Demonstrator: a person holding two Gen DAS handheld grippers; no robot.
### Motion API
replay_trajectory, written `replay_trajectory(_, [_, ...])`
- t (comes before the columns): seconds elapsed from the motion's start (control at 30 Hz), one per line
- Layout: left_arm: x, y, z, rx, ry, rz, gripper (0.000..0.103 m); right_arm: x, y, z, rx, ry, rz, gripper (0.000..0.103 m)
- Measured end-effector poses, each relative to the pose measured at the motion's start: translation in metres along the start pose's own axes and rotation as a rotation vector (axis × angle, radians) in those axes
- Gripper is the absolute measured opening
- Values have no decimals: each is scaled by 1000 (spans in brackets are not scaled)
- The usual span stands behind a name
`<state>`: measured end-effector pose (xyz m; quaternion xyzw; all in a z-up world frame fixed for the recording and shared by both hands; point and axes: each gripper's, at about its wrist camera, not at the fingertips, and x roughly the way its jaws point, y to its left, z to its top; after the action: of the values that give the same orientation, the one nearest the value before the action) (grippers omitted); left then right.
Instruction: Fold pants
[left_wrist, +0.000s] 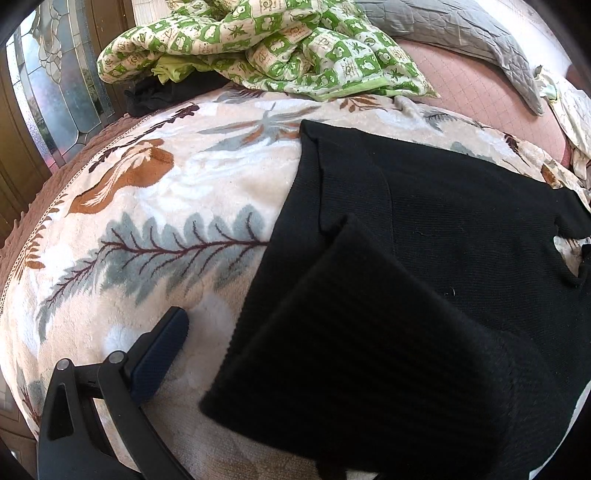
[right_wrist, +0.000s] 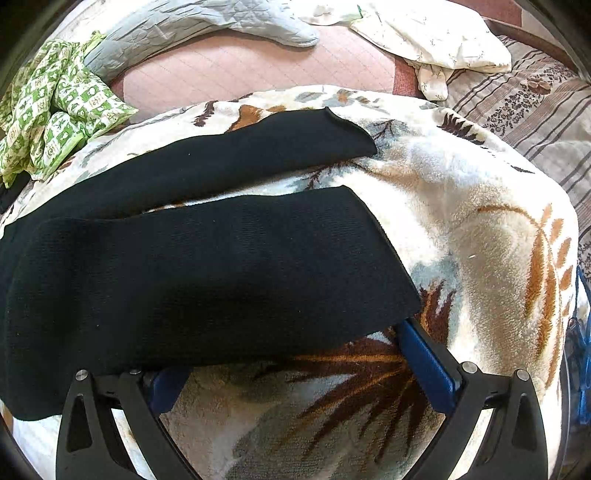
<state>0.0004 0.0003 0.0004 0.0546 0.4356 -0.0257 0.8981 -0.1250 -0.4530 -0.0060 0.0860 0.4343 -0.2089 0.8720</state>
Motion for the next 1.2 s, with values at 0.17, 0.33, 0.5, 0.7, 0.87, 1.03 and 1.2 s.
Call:
replay_trajectory(0.17, [-6, -2, 3, 12, 79, -1, 103, 1, 1, -2, 0, -2, -1, 102])
replay_trajectory(0.33, [-55, 21, -8, -100, 69, -64, 99, -7, 2, -3, -16, 40, 33, 102])
replay_trajectory(0.5, [-103, 27, -17, -132, -11, -114, 100, -44, -11, -13, 43, 54, 140, 102])
replay_trajectory(0.7, [-107, 23, -21, -188, -7, -157, 100, -76, -24, -17, 95, -48, 200, 103])
replay_trajectory(0.87, [-85, 17, -37, -238, 85, -159, 100, -65, -30, -15, 138, -9, 214, 103])
replay_trajectory(1.03, [-67, 9, -41, -282, 110, -146, 100, -41, -34, -13, 205, 30, 258, 102])
replay_trajectory(1.2, [-53, 4, -34, -302, 103, -130, 100, -25, -36, -7, 257, 18, 265, 103])
